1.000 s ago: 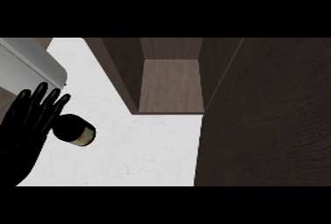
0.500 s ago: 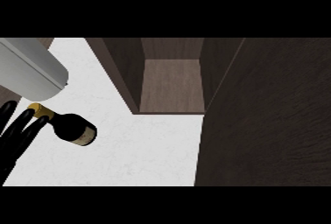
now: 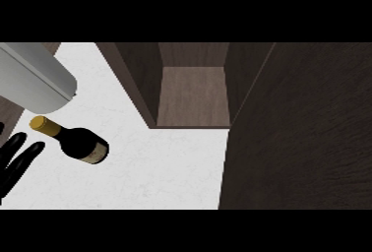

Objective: Pick up the wine, place it into the cabinet and close the cabinet

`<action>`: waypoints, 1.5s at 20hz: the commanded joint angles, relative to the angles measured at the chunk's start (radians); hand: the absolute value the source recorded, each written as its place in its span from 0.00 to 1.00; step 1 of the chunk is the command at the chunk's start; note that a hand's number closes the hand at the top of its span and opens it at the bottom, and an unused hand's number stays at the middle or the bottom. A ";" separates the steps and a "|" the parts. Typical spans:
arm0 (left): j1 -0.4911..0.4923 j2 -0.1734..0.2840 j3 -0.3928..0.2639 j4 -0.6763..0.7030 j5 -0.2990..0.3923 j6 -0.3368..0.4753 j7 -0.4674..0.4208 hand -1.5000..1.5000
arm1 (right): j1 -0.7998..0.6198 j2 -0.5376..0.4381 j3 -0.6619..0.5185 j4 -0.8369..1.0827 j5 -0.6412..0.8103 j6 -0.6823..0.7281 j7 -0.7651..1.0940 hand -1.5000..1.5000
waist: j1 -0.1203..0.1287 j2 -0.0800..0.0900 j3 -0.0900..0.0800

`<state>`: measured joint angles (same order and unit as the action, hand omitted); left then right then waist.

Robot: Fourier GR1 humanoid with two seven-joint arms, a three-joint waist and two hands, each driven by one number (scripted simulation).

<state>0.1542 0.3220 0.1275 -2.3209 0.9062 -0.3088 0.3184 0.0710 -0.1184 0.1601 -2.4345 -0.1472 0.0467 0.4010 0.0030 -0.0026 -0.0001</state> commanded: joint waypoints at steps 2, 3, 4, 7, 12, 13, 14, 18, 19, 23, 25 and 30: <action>-0.038 0.008 0.033 -0.092 0.010 0.053 0.049 0.00 | -0.076 -0.022 -0.049 -0.066 -0.035 -0.004 0.086 0.00 | 0.000 0.001 0.000; -0.073 -0.013 0.008 -0.085 -0.034 0.092 0.051 0.00 | -0.003 -0.003 -0.009 -0.080 -0.003 0.006 0.049 0.00 | -0.005 0.001 0.000; -0.002 -0.028 -0.011 -0.164 -0.025 0.090 0.059 0.00 | -0.055 0.003 -0.014 -0.092 -0.018 -0.033 0.114 0.00 | 0.002 0.000 0.000; -0.031 0.001 0.045 -0.141 -0.001 0.135 0.083 0.00 | -0.001 -0.019 -0.039 -0.134 -0.039 -0.005 0.107 0.00 | -0.003 -0.001 0.001; -0.033 -0.006 0.067 -0.106 0.002 0.150 0.098 0.00 | -0.102 -0.014 -0.020 -0.150 -0.014 -0.042 0.206 0.00 | -0.001 0.000 0.000; -0.052 0.028 0.111 -0.126 0.055 0.188 0.144 0.00 | -0.040 0.001 -0.018 -0.083 -0.005 0.001 0.086 0.00 | -0.001 0.000 0.001; -0.068 0.020 0.122 0.009 0.052 0.101 0.110 0.00 | -0.026 -0.005 -0.026 -0.153 -0.023 -0.012 0.146 0.00 | -0.005 0.001 0.000; 0.022 -0.045 0.127 0.014 -0.014 0.035 0.060 0.00 | -0.052 -0.027 -0.079 -0.146 -0.079 0.007 0.174 0.00 | -0.002 0.001 0.000; 0.014 0.017 0.227 -0.002 0.077 0.048 0.101 0.00 | -0.083 0.020 -0.021 -0.080 0.015 -0.030 0.133 0.00 | 0.003 0.000 0.000; -0.069 -0.020 0.180 0.071 -0.059 0.086 0.074 0.00 | -0.129 0.025 0.025 -0.145 0.045 -0.065 0.226 0.00 | -0.005 0.002 0.000; -0.021 -0.017 0.257 0.134 -0.013 -0.035 0.028 0.00 | -0.123 0.007 -0.005 -0.131 0.021 -0.037 0.206 0.00 | -0.002 0.001 0.000; -0.107 -0.006 0.282 0.278 -0.111 -0.014 -0.006 0.00 | -0.160 0.043 0.051 -0.096 0.078 -0.064 0.211 0.00 | -0.005 0.002 0.000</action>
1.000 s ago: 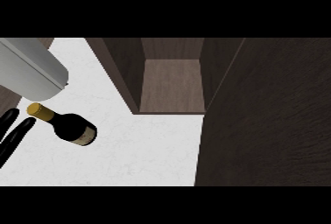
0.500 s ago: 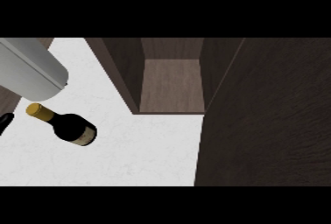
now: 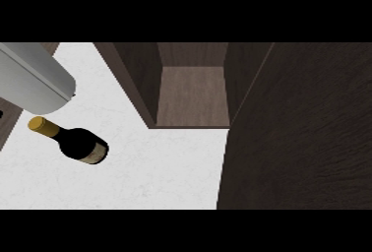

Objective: Pick up the wine, place it into the cabinet and close the cabinet

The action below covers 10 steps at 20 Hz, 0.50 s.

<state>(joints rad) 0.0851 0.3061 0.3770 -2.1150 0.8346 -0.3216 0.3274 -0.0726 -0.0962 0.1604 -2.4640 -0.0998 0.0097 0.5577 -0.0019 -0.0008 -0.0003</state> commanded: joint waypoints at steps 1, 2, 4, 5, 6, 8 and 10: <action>-0.010 -0.024 0.021 0.097 -0.079 -0.037 -0.051 0.00 | 0.059 0.011 0.002 -0.046 -0.015 0.020 -0.037 0.00 | -0.001 0.000 0.000; -0.106 0.039 0.056 0.119 -0.035 0.046 0.002 0.00 | -0.030 0.008 -0.017 -0.045 -0.008 -0.013 0.025 0.00 | -0.002 0.001 0.000; -0.108 0.031 0.048 0.271 -0.089 -0.083 -0.082 0.00 | 0.008 0.017 0.016 -0.074 -0.004 -0.012 0.041 0.00 | -0.005 0.001 0.000; -0.094 0.007 0.036 0.240 -0.133 -0.063 -0.095 0.00 | 0.012 -0.006 -0.043 -0.107 -0.061 0.000 0.066 0.00 | -0.004 0.001 0.000; -0.035 0.014 0.069 0.242 -0.112 -0.116 -0.110 0.00 | 0.060 0.017 0.044 -0.138 0.012 -0.006 0.053 0.00 | -0.002 -0.001 0.000; -0.079 -0.048 -0.007 0.312 -0.238 -0.115 -0.175 0.00 | -0.030 -0.009 -0.042 -0.059 -0.041 0.006 0.050 0.00 | -0.003 0.002 0.000; -0.121 0.021 0.057 0.375 -0.176 -0.124 -0.150 0.00 | -0.046 0.001 -0.043 -0.056 -0.032 -0.001 0.061 0.00 | 0.000 0.001 0.000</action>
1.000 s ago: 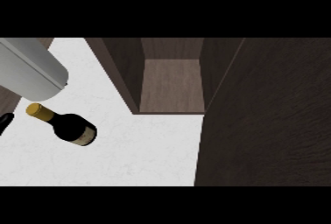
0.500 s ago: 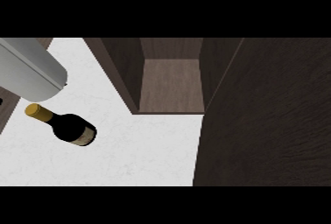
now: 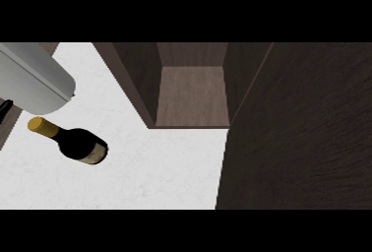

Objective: Pick up the wine, place it into the cabinet and close the cabinet

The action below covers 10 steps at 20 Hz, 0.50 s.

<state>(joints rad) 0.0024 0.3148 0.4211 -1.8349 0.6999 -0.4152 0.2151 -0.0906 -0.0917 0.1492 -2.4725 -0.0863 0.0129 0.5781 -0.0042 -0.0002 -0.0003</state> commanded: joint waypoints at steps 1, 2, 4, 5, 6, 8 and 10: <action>-0.061 0.004 0.001 0.186 -0.090 -0.058 -0.087 0.00 | 0.001 0.017 0.041 -0.122 0.003 -0.031 0.077 0.00 | -0.006 0.001 -0.001; -0.036 0.011 -0.003 0.197 -0.095 -0.076 -0.076 0.00 | 0.064 -0.017 -0.026 -0.105 -0.064 0.030 0.012 0.00 | -0.005 0.001 0.000; -0.117 0.037 0.005 0.279 -0.129 -0.061 -0.099 0.00 | 0.055 0.019 0.006 -0.110 -0.036 -0.007 0.028 0.00 | -0.007 0.001 0.000; -0.101 0.062 0.033 0.320 -0.115 -0.115 -0.127 0.00 | 0.043 0.007 -0.026 -0.049 -0.056 0.023 -0.017 0.00 | -0.002 0.001 0.000; -0.094 0.007 -0.021 0.327 -0.181 -0.098 -0.153 0.00 | 0.059 0.028 0.026 -0.046 -0.013 0.017 -0.035 0.00 | -0.003 0.001 0.000; -0.071 -0.025 -0.030 0.429 -0.272 -0.156 -0.280 0.00 | 0.017 0.009 -0.011 -0.070 -0.036 0.004 0.027 0.00 | -0.006 0.002 -0.001; -0.166 0.030 -0.025 0.501 -0.259 -0.135 -0.241 0.00 | 0.060 0.001 -0.050 -0.031 -0.093 0.055 -0.048 0.00 | -0.005 0.002 0.000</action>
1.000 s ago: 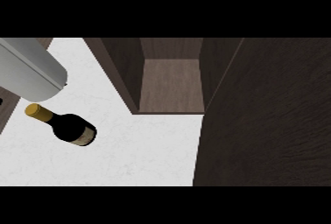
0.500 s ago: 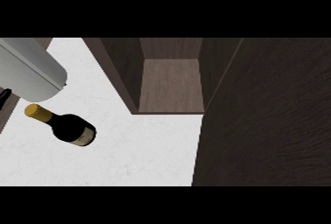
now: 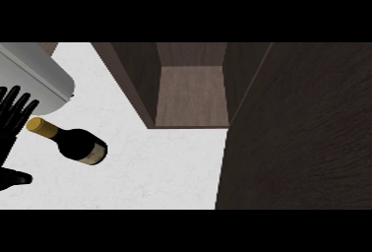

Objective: Pick up the wine, place it into the cabinet and close the cabinet

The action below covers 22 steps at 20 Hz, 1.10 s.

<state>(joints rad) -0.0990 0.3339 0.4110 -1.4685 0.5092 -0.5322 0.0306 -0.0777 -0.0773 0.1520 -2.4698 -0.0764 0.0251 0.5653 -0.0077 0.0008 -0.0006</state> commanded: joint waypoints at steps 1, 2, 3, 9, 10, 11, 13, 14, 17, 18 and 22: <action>-0.061 0.019 -0.003 0.233 -0.106 -0.073 -0.140 0.00 | -0.057 0.003 -0.014 -0.067 -0.045 -0.027 0.087 0.00 | -0.004 0.002 -0.001; -0.073 0.030 -0.001 0.200 -0.073 -0.045 -0.086 0.00 | -0.033 0.002 -0.016 -0.065 -0.054 -0.009 0.068 0.00 | 0.002 0.000 0.000; -0.025 0.012 -0.002 0.240 -0.118 -0.088 -0.177 0.00 | 0.096 0.012 0.055 -0.149 -0.013 0.009 0.041 0.00 | -0.005 -0.001 0.000; -0.155 0.054 -0.019 0.543 -0.263 -0.095 -0.348 0.00 | 0.004 0.022 0.013 -0.057 -0.029 0.010 0.024 0.00 | -0.005 0.002 0.000; -0.156 0.038 -0.034 0.552 -0.276 -0.097 -0.378 0.00 | -0.012 0.032 0.026 -0.072 -0.017 -0.014 0.061 0.00 | -0.003 0.001 0.000; -0.161 0.047 -0.030 0.614 -0.303 -0.103 -0.426 0.00 | -0.004 0.007 0.013 -0.133 -0.051 -0.005 0.121 0.00 | -0.009 0.001 -0.001; -0.188 0.081 -0.032 0.693 -0.324 -0.127 -0.466 0.00 | -0.055 0.006 -0.087 -0.004 -0.100 0.018 0.018 0.00 | -0.002 0.002 0.000; -0.196 0.059 -0.045 0.728 -0.343 -0.120 -0.503 0.00 | -0.041 0.064 0.108 -0.007 0.075 -0.018 0.015 0.00 | -0.003 0.002 -0.001; -0.204 0.095 -0.060 0.827 -0.384 -0.175 -0.606 0.00 | -0.002 0.030 -0.014 -0.026 -0.017 0.016 -0.002 0.00 | -0.002 0.001 0.000; -0.186 0.077 -0.069 0.866 -0.415 -0.154 -0.675 0.00 | -0.038 0.048 0.031 0.001 0.028 -0.007 0.013 0.00 | -0.002 0.002 -0.001; -0.214 0.082 -0.090 0.986 -0.453 -0.156 -0.761 0.00 | -0.056 0.046 0.030 -0.051 0.014 -0.023 0.069 0.00 | -0.008 0.003 -0.002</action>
<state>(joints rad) -0.3050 0.4040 0.3369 -0.5955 0.0962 -0.6076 -0.5825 -0.1152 -0.0495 0.1477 -2.4569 -0.0833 0.0385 0.5718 -0.0156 0.0039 -0.0019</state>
